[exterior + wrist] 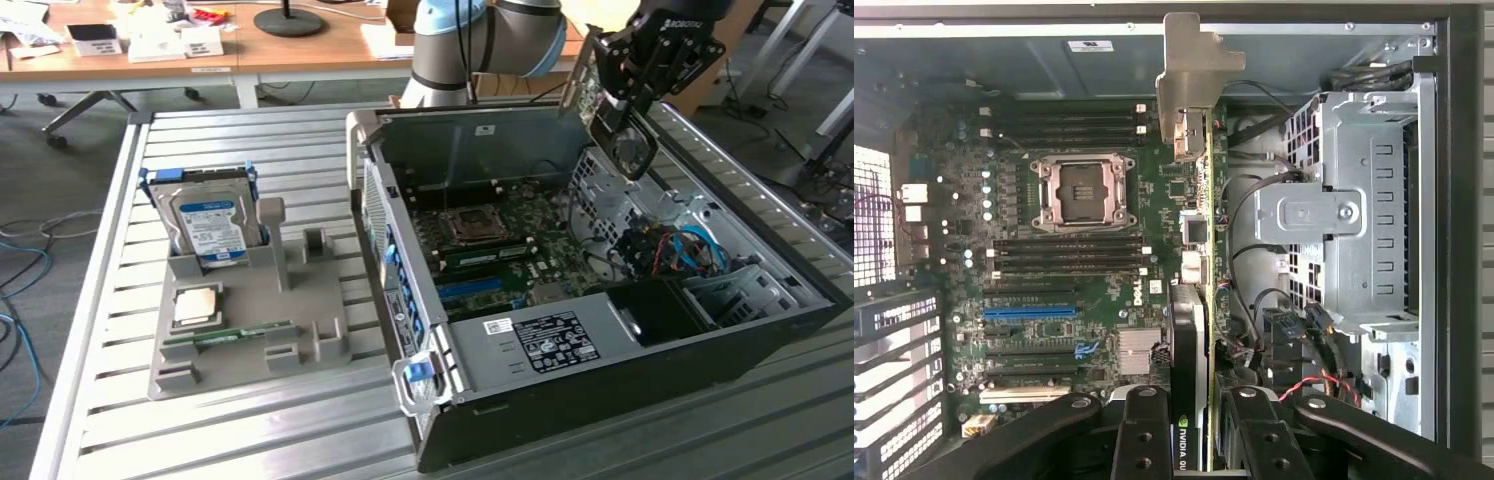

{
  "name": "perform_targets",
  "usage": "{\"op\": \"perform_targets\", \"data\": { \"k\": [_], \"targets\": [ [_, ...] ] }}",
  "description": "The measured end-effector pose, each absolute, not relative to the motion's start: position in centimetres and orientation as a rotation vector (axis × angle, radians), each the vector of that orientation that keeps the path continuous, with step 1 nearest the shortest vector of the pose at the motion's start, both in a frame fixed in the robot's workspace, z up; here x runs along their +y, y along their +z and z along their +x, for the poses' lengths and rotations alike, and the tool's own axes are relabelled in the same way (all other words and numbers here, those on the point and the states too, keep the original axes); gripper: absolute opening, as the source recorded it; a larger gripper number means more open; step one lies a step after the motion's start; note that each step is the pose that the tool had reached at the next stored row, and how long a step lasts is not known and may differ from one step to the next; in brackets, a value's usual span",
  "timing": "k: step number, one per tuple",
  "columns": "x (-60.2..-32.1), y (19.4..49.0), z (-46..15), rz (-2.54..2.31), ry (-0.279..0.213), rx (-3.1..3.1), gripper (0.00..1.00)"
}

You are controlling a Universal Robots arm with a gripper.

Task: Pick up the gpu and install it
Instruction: 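Pick up the gpu and move the gpu toward the slot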

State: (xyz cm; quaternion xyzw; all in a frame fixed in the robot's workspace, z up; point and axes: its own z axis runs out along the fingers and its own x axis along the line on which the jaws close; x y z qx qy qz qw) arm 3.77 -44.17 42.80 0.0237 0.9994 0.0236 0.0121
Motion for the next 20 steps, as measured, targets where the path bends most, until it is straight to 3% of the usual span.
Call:
{"op": "perform_targets", "data": {
  "k": [20],
  "targets": [
    [-44.2,42.8,6.0,0.074,0.074,3.116,0.27]
  ]
}}
